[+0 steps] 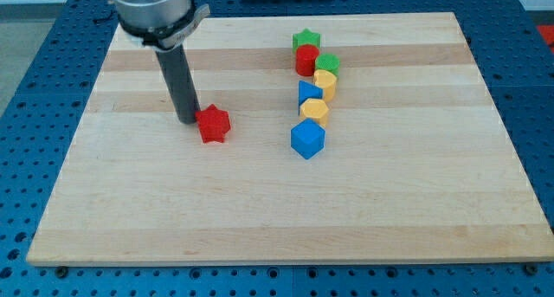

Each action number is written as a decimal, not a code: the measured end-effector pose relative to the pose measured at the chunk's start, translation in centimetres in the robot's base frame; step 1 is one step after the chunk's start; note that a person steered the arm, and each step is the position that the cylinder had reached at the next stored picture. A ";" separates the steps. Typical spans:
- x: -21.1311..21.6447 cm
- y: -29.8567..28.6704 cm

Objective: Move red star towards bottom center

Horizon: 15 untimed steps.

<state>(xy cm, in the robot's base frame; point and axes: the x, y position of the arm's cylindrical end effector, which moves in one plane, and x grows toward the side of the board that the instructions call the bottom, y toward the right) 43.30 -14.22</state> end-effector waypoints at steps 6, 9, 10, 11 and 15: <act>-3.6 0.4; -0.3 6.2; 2.0 7.5; 3.3 7.7; 3.9 3.8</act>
<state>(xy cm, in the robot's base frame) 47.16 -10.41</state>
